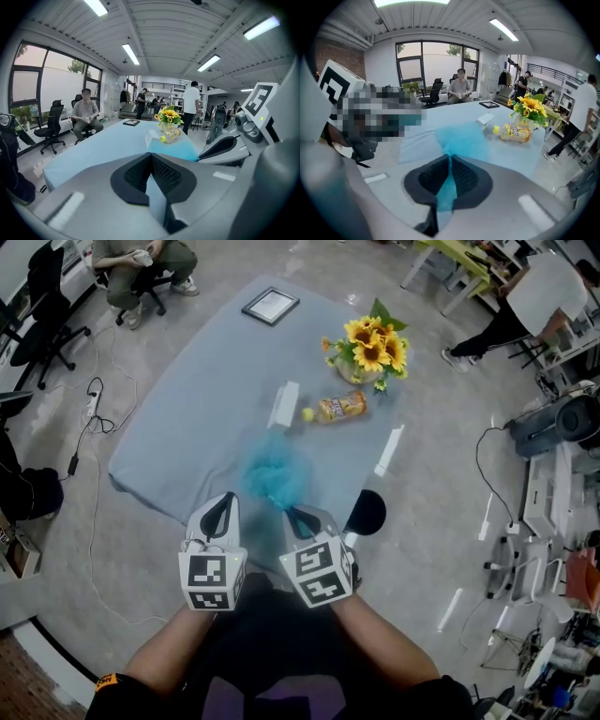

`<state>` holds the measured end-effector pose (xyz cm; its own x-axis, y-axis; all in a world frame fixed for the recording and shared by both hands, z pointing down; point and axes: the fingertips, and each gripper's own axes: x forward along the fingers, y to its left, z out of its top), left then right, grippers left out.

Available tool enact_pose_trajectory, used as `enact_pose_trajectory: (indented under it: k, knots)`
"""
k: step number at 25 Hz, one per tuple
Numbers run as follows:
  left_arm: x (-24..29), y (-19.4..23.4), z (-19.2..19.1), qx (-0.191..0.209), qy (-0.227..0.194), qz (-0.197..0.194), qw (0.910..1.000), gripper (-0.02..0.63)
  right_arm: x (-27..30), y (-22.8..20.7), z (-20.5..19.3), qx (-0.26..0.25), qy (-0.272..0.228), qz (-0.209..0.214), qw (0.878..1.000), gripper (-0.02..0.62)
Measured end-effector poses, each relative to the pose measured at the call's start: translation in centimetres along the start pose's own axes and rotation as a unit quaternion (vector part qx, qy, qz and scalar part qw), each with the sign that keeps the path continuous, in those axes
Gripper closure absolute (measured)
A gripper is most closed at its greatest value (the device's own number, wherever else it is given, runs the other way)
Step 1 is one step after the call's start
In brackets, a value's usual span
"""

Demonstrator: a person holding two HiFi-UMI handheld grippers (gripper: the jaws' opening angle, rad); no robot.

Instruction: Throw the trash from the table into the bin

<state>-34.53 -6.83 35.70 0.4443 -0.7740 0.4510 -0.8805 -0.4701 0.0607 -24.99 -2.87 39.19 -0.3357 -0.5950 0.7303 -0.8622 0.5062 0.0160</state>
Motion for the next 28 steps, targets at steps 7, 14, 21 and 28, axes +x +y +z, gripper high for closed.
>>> enact_pose_trajectory:
  k: [7,14,21,28]
  knots:
    - [0.1,-1.6,1.0,0.012,-0.008,-0.012,0.9998,0.598,-2.9,-0.9,1.2,0.029,-0.044,-0.010,0.999,0.577]
    - [0.2,-3.5,1.6,0.020,-0.012,-0.028,0.9993,0.598,-5.8,-1.9,1.9,0.050,-0.077,-0.024,0.995,0.577]
    - [0.7,-5.9,2.0,0.028,-0.014,-0.048,0.9983,0.598,-8.4,-3.3,1.6,0.073,-0.097,-0.042,0.992,0.577]
    - [1.2,-8.4,2.7,0.040,-0.019,-0.071,0.9965,0.598,-10.9,-5.0,0.9,0.094,-0.113,-0.065,0.987,0.577]
